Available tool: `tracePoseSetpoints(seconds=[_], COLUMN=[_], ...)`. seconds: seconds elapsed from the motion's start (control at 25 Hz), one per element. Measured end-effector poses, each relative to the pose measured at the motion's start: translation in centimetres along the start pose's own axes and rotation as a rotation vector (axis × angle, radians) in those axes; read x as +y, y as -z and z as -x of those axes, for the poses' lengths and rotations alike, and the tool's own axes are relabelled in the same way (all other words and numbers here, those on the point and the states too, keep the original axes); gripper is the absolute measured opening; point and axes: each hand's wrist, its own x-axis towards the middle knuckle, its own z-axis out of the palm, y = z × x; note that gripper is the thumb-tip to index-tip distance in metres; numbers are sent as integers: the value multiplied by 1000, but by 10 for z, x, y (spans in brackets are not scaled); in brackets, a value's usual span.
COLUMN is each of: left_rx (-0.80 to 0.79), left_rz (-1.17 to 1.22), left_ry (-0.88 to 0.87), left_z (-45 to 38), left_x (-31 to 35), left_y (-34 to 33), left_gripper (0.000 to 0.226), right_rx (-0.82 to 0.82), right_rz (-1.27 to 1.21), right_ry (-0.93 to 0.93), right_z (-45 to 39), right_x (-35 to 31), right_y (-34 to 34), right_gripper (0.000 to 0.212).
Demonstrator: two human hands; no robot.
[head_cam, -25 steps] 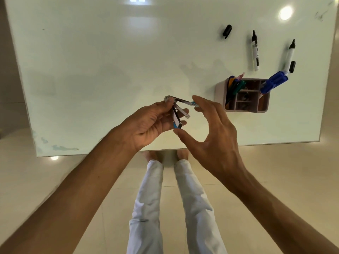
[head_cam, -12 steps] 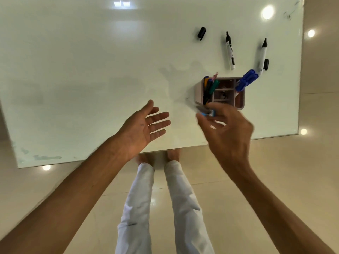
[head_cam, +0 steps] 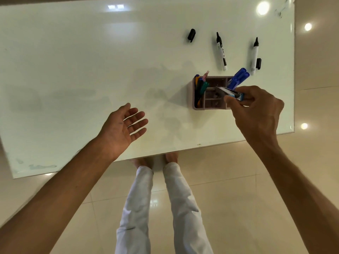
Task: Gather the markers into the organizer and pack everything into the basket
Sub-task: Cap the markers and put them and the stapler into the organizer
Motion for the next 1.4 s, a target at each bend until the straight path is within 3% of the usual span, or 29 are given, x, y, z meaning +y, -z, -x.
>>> tracePoseSetpoints(seconds=[0.12,0.28,0.36,0.52,0.84,0.92,1.0,1.12,1.4], left_rx=[-5,-3,-9,-12,1,5,6,-1,-6], left_rz=[-10,-26,-38,-50,-63,-64,-68,-71,-82], left_ry=[-1,-8,-14,-16,-21,-22,-19,-16,-26], left_z=[-2,-6,-8,-11,-15,-15,-15,-14,-11], left_x=[0,-1,-2,-2,1,1,0,-3,-5], left_y=[-3,-8,-11,-16,-20,-20,-22,-25,-22], left_gripper=[24,24,25,25,26,26,26,26,26], right_rx=[-16,-138,-125,-74,-109,-145,-244,-302,-224], right_rz=[30,76,36,-19,20,-16,-12,142,93], right_ry=[16,1,-15,-17,-70,-23,126,274,46], right_z=[-8,-15,-15,-19,-32,-29,-19,-9,-10], right_x=[0,2,3,9,27,26,22,21,16], right_y=[3,-4,-11,-24,-24,-24,-28,-44,-29], right_gripper=[26,35,36,19,23,18,25,24,22])
